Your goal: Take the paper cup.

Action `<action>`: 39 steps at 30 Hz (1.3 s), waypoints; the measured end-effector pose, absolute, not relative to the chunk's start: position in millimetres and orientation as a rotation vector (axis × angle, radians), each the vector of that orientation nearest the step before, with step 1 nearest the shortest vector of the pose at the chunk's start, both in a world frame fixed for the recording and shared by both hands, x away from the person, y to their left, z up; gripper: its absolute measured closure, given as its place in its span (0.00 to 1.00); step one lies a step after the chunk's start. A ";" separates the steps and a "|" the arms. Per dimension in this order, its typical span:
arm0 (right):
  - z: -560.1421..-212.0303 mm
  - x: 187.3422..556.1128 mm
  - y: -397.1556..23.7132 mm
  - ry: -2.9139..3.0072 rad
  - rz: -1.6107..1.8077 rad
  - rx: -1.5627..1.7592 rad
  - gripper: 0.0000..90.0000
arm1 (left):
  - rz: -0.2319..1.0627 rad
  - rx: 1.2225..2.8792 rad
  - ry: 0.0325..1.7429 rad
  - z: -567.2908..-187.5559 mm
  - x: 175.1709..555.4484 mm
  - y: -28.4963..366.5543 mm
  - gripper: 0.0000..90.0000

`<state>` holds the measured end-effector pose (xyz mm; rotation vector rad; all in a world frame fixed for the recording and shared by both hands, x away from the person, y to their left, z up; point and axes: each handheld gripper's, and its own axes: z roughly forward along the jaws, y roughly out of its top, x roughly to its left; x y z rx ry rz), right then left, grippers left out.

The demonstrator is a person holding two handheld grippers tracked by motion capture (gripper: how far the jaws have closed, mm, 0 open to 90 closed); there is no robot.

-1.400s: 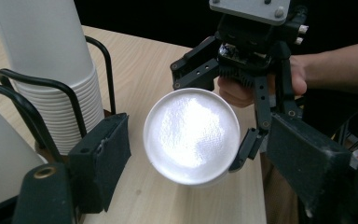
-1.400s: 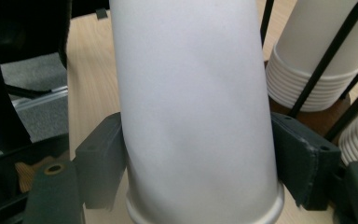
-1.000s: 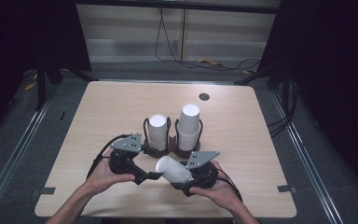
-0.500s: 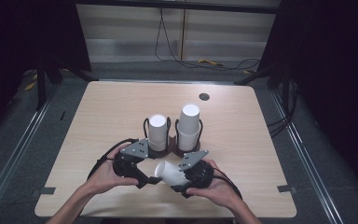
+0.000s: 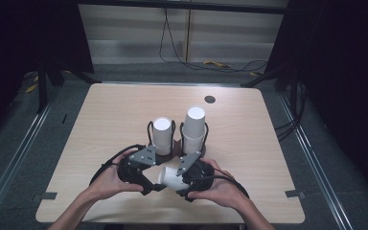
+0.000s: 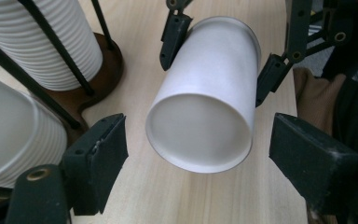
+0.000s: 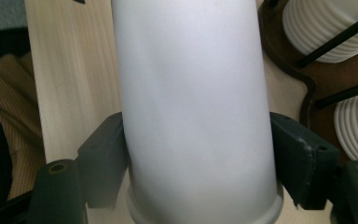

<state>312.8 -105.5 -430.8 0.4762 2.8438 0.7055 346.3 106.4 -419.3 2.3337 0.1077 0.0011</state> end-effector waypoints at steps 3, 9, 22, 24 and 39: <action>-433.2 312.7 -102.8 2.854 0.672 0.468 0.29 | -0.010 2.361 0.085 -424.5 346.5 102.9 0.24; -436.8 311.5 -100.9 2.861 0.612 0.467 0.29 | -0.008 2.381 0.087 -430.7 345.7 98.4 0.27; -436.0 312.0 -100.2 2.906 0.584 0.453 0.29 | -0.010 2.460 0.045 -433.0 340.5 87.8 0.22; -436.3 312.1 -99.3 2.912 0.601 0.439 0.29 | -0.018 2.462 0.037 -433.1 339.7 86.1 0.20; -434.5 310.7 -97.8 2.969 0.694 0.437 0.29 | -0.087 2.461 0.010 -436.5 341.3 84.8 0.25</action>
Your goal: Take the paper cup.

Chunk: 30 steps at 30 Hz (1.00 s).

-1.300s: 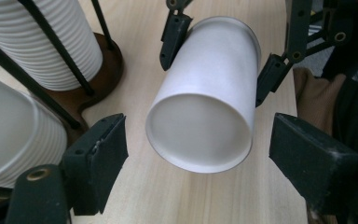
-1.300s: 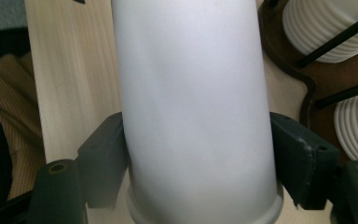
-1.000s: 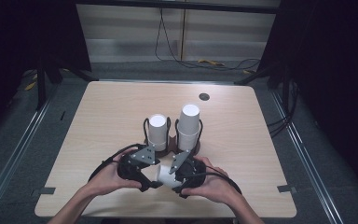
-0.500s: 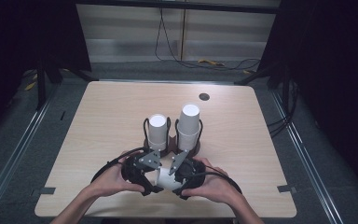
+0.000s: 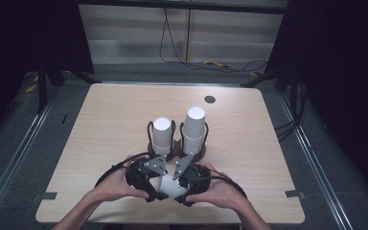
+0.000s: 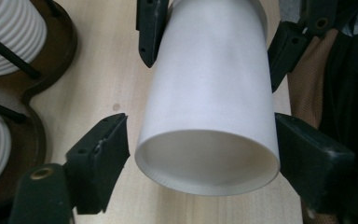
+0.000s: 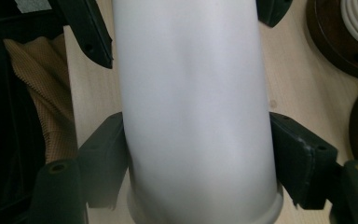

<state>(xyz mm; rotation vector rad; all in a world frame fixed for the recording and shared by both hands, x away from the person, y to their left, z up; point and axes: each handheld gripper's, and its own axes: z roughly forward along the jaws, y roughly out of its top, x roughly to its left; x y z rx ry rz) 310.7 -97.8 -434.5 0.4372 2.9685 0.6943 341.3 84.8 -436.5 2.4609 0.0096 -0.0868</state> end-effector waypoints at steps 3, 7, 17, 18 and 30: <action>-434.0 310.0 -97.2 2.970 0.703 0.440 0.29 | -0.109 2.464 0.007 -437.1 342.1 85.7 0.27; -434.3 310.9 -97.1 2.972 0.715 0.431 0.29 | -0.147 2.469 -0.023 -437.9 342.0 87.5 0.32; -436.4 310.5 -95.1 2.988 0.736 0.428 0.29 | -0.152 2.433 -0.037 -440.1 341.4 88.0 0.36; -436.5 311.1 -95.7 2.988 0.742 0.412 0.29 | -0.159 2.443 -0.041 -440.0 341.2 87.9 0.36; -437.9 309.7 -93.1 3.011 0.735 0.402 0.30 | -0.159 2.444 -0.064 -439.3 337.8 82.3 0.35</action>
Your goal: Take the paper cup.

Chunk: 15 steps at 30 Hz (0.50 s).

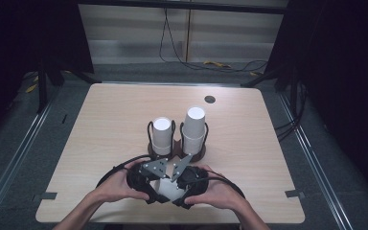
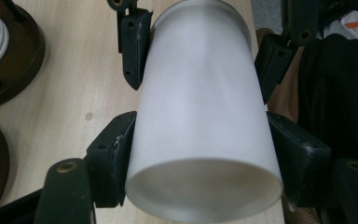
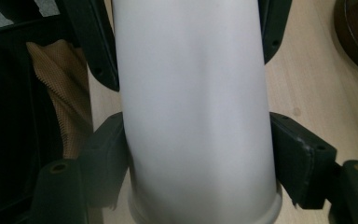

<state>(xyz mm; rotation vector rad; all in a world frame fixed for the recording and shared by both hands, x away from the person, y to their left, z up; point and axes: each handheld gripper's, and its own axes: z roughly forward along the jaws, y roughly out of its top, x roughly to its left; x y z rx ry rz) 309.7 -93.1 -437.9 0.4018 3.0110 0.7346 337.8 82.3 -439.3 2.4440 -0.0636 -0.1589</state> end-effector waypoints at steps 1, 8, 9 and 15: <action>-437.6 309.4 -93.2 3.009 0.736 0.397 0.30 | -0.159 2.444 -0.064 -439.3 337.8 82.3 0.36; -436.4 309.7 -98.1 2.986 0.807 0.416 0.28 | -0.165 2.418 -0.055 -438.5 340.5 86.9 0.37; -436.2 309.9 -98.9 2.983 0.820 0.422 0.27 | -0.165 2.418 -0.055 -438.5 340.5 86.9 0.37; -433.8 310.6 -104.7 2.953 0.893 0.410 0.17 | -0.160 2.407 -0.052 -439.8 338.8 87.5 0.37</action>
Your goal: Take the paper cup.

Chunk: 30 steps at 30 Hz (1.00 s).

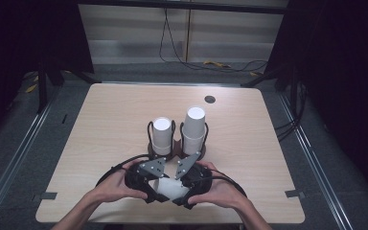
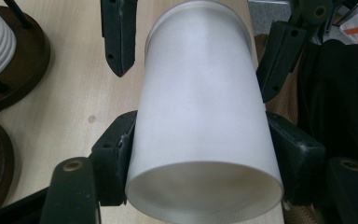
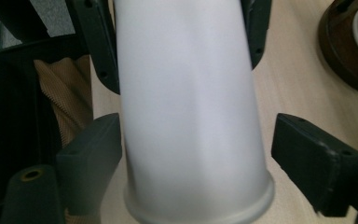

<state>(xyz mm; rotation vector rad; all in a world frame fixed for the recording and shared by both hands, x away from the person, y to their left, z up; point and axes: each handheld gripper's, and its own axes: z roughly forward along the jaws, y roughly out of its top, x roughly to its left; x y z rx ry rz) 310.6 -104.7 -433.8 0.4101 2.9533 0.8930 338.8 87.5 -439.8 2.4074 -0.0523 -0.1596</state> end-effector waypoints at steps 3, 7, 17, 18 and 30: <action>-431.1 310.4 -107.9 2.931 0.932 0.425 0.17 | -0.159 2.399 -0.050 -439.0 339.5 89.5 0.37; -427.2 310.6 -112.8 2.909 0.974 0.436 0.17 | -0.149 2.347 -0.014 -439.5 341.4 93.9 0.37; -417.0 308.7 -124.6 2.818 1.075 0.477 0.17 | -0.106 2.305 0.025 -436.6 338.7 100.9 0.37; -415.9 308.3 -126.0 2.803 1.085 0.488 0.17 | -0.111 2.302 0.032 -437.0 339.0 102.5 0.37; -418.5 307.7 -142.1 2.710 1.239 0.566 0.16 | -0.120 2.202 0.098 -438.1 340.5 115.2 0.36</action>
